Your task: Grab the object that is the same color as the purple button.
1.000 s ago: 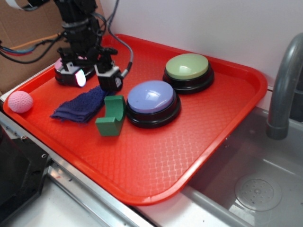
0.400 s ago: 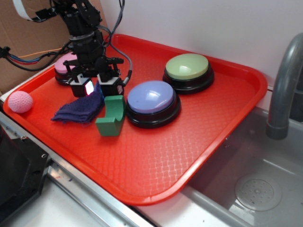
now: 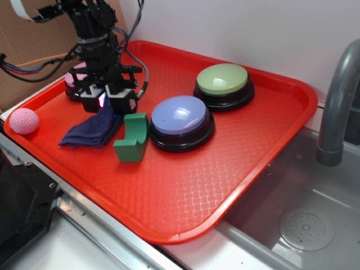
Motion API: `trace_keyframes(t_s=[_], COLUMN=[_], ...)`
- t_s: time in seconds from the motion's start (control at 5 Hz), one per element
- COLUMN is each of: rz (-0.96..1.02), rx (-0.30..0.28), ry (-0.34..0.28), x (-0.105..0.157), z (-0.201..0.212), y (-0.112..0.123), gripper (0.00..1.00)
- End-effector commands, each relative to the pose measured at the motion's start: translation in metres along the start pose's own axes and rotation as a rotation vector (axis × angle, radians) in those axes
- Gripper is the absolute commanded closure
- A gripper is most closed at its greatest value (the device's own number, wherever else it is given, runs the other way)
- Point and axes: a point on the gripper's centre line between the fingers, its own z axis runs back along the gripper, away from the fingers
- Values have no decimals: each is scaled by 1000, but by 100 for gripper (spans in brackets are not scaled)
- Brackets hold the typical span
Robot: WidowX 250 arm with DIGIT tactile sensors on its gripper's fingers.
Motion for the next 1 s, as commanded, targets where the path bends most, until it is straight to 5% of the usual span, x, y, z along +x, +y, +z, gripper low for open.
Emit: trace_keyframes(t_s=[0.0,0.2,0.6,0.8], rz=[-204,-353,-481,-428], rx=[66,73,26,73], ry=[-36,-37,-148,-94], x=[-13,-32,-75,-73], z=[61,90,127,133], y=[-9,-28,-47,-36], gripper=[100,100,100,100])
